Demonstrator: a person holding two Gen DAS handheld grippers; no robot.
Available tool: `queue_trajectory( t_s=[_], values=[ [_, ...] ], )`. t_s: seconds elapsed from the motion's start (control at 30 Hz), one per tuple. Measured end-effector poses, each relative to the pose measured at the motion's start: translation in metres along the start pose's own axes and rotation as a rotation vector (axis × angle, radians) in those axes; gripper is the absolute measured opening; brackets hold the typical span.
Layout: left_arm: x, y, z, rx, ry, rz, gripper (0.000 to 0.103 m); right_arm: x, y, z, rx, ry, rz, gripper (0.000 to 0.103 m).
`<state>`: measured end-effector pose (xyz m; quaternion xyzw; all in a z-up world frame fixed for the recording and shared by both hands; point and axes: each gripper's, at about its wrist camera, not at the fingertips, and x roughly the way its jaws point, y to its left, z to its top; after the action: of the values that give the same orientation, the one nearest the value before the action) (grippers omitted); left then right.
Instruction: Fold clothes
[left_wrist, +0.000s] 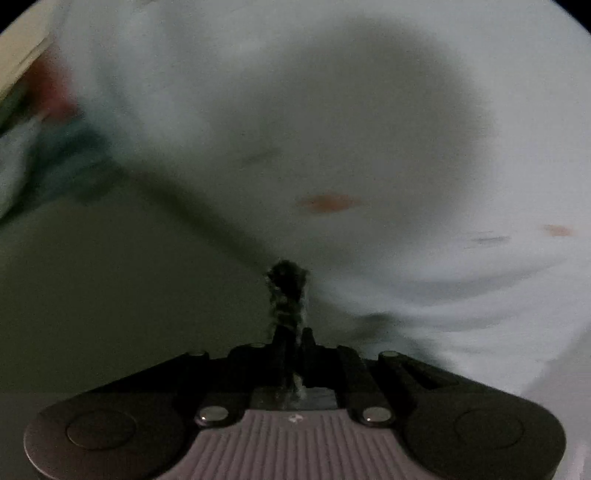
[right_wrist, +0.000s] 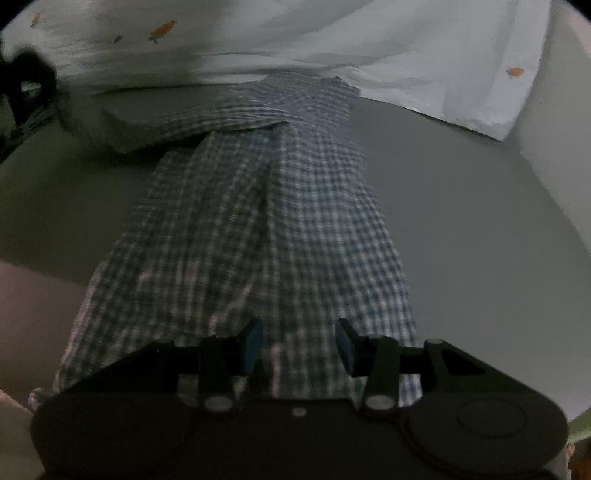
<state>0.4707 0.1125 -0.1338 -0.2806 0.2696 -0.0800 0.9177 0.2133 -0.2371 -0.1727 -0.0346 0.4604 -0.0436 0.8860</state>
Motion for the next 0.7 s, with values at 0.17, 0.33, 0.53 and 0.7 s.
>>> queue_trajectory(
  t_s=[0.17,0.33,0.53,0.7],
  values=[
    [-0.035,-0.131,-0.054,0.377,0.124,-0.38,0.007,-0.001,-0.031,-0.007,0.109,0.007,-0.027,0.044],
    [-0.046,-0.227,-0.161,0.774,0.41,-0.627,0.008,-0.009,-0.063,-0.017,0.201,-0.005,-0.075,0.044],
    [0.002,-0.205,-0.28,0.895,0.799,-0.458,0.009,-0.009,-0.095,-0.04,0.306,0.035,-0.088,0.044],
    [-0.004,-0.194,-0.288,0.742,0.899,-0.492,0.009,-0.004,-0.107,-0.046,0.339,0.056,-0.043,0.044]
  ],
)
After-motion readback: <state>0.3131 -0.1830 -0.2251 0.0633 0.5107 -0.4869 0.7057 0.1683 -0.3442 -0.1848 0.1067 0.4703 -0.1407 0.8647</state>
